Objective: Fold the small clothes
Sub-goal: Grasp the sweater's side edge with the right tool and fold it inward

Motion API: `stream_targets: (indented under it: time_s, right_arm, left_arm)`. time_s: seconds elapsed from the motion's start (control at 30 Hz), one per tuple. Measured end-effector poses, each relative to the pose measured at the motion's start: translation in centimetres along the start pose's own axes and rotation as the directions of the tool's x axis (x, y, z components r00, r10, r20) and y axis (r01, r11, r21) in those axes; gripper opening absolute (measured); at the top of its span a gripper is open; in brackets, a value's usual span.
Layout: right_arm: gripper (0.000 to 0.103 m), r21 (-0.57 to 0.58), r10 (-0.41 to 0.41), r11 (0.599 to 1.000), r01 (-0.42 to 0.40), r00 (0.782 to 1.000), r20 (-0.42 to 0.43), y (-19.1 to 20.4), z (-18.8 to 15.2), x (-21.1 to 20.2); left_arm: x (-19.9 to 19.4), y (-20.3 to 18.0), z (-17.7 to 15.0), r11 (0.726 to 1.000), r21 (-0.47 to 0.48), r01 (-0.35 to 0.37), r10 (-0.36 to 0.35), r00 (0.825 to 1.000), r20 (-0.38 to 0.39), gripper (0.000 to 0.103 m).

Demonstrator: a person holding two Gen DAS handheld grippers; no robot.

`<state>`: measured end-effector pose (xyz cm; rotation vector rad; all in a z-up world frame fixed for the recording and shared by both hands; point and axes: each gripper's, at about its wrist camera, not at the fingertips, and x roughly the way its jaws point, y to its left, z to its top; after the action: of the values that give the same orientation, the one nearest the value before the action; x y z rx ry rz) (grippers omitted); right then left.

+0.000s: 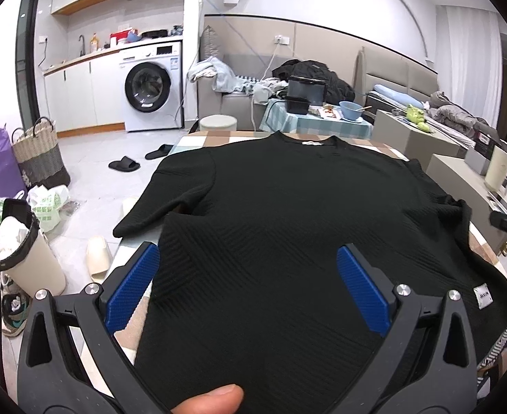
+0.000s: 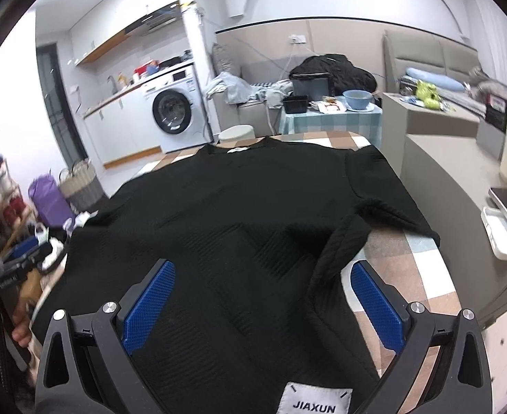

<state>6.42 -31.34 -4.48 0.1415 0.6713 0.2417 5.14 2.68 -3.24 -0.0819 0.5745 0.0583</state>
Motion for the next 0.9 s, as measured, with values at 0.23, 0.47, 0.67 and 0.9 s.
stream_targets:
  time_s: [0.23,0.47,0.67,0.9]
  right_arm:
    - [0.103,0.225,-0.06,0.972,0.064,0.998,-0.026,-6.0,1.8,1.3]
    - [0.088,0.549,-0.1,0.827,0.121,0.993,-0.068,-15.6,2.1,2.9]
    - [0.081,0.627,-0.165,0.747,0.221,0.975,-0.146,-20.1,2.4,5.2]
    - [0.076,0.647,-0.198,0.701,0.299,0.954,-0.226,-22.9,3.4,9.1]
  left_arm:
    - [2.7,3.0,0.8,0.994,-0.105,0.017,-0.021,0.999,-0.039,0.09]
    - [5.6,4.8,2.7,0.992,-0.125,0.006,-0.011,0.999,-0.041,0.09]
    - [8.0,5.7,3.7,0.99,-0.143,-0.012,0.002,0.998,-0.064,0.09]
    - [10.1,6.6,5.0,0.984,-0.173,-0.034,0.019,0.996,-0.086,0.09]
